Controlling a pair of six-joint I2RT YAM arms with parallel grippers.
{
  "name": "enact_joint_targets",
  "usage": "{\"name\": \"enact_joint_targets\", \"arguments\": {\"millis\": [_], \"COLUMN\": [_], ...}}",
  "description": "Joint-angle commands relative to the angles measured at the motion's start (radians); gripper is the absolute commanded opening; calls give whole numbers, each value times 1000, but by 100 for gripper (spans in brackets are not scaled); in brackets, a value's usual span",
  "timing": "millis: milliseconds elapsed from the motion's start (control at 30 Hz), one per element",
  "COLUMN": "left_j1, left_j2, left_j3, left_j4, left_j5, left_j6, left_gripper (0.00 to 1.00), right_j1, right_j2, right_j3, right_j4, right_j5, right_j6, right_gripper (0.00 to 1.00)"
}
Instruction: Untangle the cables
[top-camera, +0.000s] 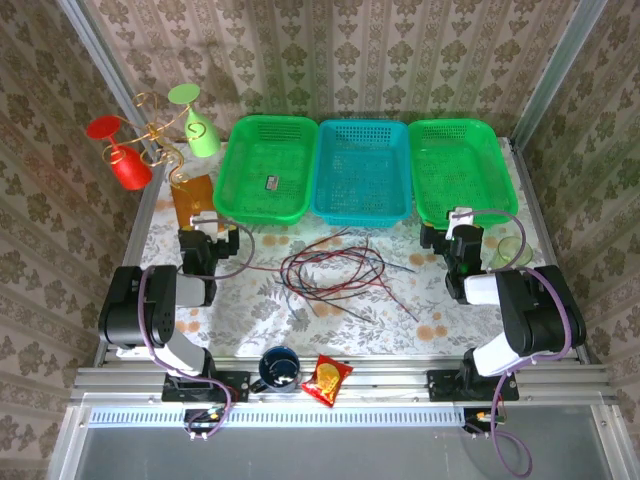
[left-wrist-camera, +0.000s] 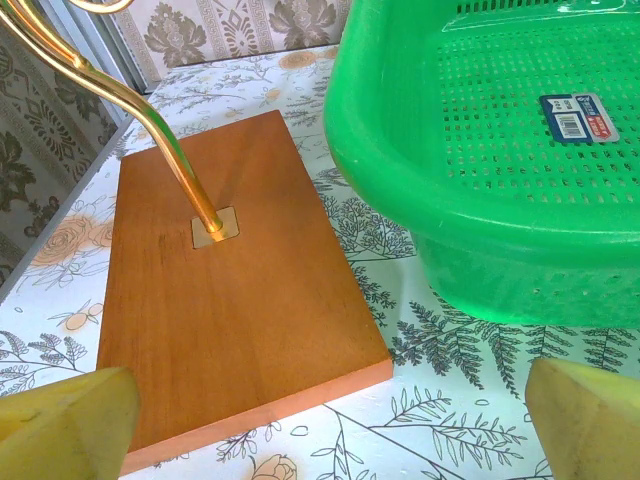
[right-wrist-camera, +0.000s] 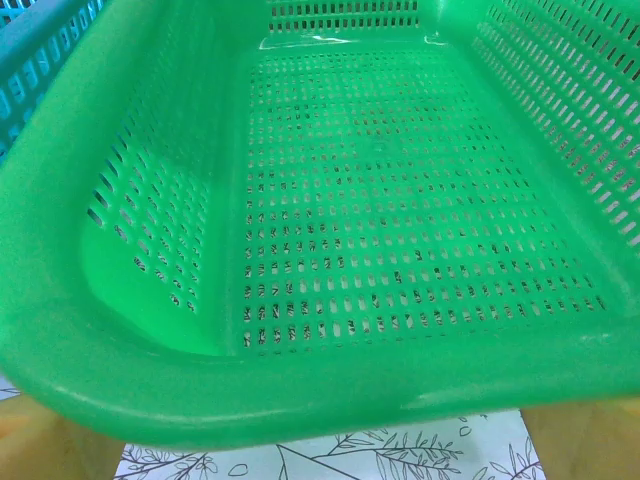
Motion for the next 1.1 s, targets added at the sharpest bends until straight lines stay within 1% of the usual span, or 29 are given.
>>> {"name": "enact_joint_targets", "arguments": {"millis": [0,300,433,933,1067], "left_j1": [3,7,16,26,23], "left_j2": [-17,-19,-19,-18,-19], "left_j3": [16,19,24,23,14], "left_j4": [-20,-25,-34,-36,-17], "left_j5": [12,13,-4,11,-23], "left_j6": [14,8,-11,-17,-24], "left_gripper": [100,100,100,100,100], "right_j1": [-2,-2,-2,-3,-2], "right_j2": [2,2,2,2,1], "right_j3": [11,11,12,12,10], "right_j4": [44,45,45,45,49], "right_j5": [8,8,8,7,6], "right_j6": [3,3,4,4,4], "right_gripper": [100,100,100,100,100]}}
